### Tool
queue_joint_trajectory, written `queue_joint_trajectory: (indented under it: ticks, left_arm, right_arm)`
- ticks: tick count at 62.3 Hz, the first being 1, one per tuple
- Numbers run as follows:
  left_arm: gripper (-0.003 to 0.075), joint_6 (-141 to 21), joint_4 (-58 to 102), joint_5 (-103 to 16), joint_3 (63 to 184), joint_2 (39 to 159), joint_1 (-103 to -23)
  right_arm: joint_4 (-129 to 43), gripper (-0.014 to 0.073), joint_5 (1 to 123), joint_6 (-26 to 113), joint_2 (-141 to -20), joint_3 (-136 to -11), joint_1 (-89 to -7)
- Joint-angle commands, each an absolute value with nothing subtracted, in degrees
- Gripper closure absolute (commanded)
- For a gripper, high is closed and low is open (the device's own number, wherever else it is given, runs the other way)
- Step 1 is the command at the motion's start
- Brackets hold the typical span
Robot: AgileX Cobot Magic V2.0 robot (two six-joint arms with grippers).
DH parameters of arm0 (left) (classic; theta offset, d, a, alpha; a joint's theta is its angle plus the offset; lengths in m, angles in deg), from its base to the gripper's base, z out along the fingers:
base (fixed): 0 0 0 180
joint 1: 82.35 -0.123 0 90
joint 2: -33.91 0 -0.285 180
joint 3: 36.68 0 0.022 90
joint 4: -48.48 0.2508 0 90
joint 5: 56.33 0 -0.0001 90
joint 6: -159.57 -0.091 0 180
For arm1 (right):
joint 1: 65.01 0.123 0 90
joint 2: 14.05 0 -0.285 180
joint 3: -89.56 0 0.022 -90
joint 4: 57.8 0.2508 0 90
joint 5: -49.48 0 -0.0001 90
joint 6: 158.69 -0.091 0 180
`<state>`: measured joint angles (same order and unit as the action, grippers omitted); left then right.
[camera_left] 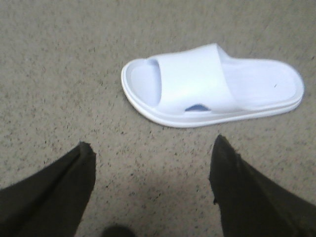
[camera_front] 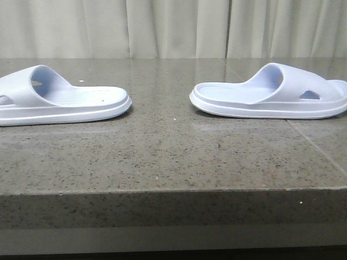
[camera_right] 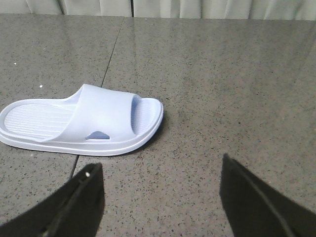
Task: Insert blue slippers together front up
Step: 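Lower the left gripper to the heel of the slipper nearest it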
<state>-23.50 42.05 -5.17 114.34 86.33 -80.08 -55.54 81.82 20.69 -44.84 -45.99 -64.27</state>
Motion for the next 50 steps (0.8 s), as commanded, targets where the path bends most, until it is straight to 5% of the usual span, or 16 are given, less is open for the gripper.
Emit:
queue_joint_trajectory:
  ticks: [1, 31, 50]
  left_arm:
    - [0.0228, -23.19, 42.65, -3.8, 119.22, 92.39, -81.39]
    - [0.0228, -52.3, 2.8, 1.1, 125.21, 111.85, -106.16]
    - [0.0239, -58.86, -5.64, 0.87, 125.21, 122.59, -107.26]
  right_arm:
    - [-56.35, 0.0073, 78.04, 21.31, -45.69, -47.39, -64.51]
    - [-56.35, 0.0073, 78.04, 21.31, -45.69, -47.39, -64.51]
    - [-56.35, 0.0073, 78.04, 21.31, -45.69, -47.39, -64.51]
